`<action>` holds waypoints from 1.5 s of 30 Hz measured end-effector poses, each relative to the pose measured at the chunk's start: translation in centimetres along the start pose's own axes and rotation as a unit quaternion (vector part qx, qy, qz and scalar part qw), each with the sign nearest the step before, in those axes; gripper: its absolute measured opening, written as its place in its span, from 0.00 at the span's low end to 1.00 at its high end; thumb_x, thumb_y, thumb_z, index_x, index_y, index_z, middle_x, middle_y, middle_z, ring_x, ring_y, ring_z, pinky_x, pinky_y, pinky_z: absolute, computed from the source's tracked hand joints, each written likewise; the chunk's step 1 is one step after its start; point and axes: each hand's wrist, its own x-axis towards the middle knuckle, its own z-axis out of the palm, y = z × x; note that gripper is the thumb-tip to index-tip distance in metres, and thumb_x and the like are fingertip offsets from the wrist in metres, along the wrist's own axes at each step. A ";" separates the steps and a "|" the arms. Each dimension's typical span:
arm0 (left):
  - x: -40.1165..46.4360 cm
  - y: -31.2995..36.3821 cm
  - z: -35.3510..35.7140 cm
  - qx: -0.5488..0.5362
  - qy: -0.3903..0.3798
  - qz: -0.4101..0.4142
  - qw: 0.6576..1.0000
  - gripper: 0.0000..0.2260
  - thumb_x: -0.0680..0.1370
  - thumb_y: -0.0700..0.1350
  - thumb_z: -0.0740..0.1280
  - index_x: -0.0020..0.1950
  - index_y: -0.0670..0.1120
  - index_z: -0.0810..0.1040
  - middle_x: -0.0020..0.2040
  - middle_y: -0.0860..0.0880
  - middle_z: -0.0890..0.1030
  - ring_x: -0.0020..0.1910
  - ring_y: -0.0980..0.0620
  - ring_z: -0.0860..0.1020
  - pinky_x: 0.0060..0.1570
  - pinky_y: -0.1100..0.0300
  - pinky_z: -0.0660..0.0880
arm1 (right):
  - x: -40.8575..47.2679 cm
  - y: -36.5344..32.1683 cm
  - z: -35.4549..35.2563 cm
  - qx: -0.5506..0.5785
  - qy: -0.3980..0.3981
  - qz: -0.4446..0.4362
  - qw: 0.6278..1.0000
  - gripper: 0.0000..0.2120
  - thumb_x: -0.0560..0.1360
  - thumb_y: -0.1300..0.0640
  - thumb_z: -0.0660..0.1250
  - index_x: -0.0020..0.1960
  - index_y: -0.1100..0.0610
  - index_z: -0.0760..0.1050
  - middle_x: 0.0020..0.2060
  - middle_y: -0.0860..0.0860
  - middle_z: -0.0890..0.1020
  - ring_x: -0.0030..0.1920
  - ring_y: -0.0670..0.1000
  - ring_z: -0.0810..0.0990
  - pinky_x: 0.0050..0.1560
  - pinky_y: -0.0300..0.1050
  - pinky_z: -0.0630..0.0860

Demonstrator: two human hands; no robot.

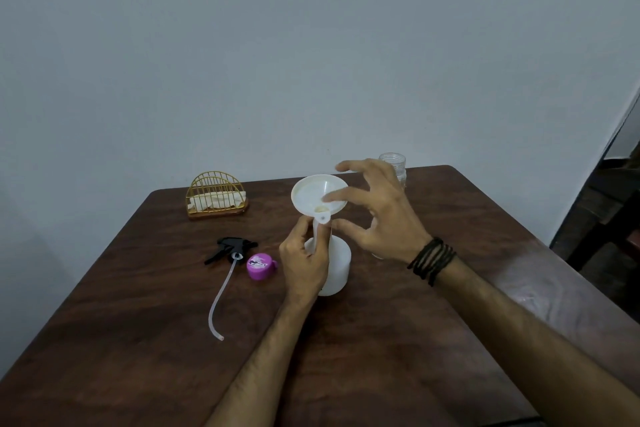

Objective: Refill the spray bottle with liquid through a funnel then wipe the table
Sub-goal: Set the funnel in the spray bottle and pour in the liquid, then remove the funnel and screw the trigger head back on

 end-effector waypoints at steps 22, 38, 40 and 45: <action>-0.1 -0.1 0.3 0.013 0.016 0.003 1.000 0.15 0.81 0.56 0.64 0.61 0.49 0.81 0.53 0.51 0.85 0.53 0.54 0.84 0.50 0.51 0.83 | -9.8 3.5 -1.8 0.468 -0.049 0.546 0.693 0.16 0.74 0.58 0.74 0.59 0.62 0.77 0.52 0.56 0.85 0.48 0.50 0.84 0.44 0.42 0.81; -0.5 -0.9 0.6 0.009 0.013 -0.021 1.000 0.18 0.81 0.56 0.66 0.65 0.46 0.80 0.58 0.48 0.85 0.57 0.49 0.83 0.54 0.43 0.81 | -13.2 4.4 0.2 0.116 -0.014 0.417 0.901 0.29 0.68 0.51 0.77 0.67 0.46 0.72 0.59 0.40 0.76 0.60 0.44 0.73 0.57 0.40 0.71; -0.6 -0.8 0.6 0.007 0.012 -0.022 1.000 0.19 0.81 0.56 0.66 0.65 0.45 0.80 0.57 0.48 0.85 0.57 0.49 0.83 0.55 0.44 0.81 | -12.7 4.0 0.6 0.111 -0.040 0.408 0.905 0.34 0.66 0.45 0.78 0.68 0.44 0.70 0.57 0.39 0.77 0.59 0.42 0.72 0.57 0.40 0.71; -0.8 -0.6 0.4 0.003 0.006 -0.027 1.000 0.21 0.80 0.57 0.66 0.65 0.44 0.80 0.58 0.48 0.84 0.57 0.49 0.83 0.56 0.45 0.81 | -12.6 5.0 1.1 0.056 -0.028 0.417 0.907 0.27 0.67 0.51 0.77 0.63 0.44 0.72 0.50 0.42 0.81 0.55 0.49 0.78 0.55 0.47 0.76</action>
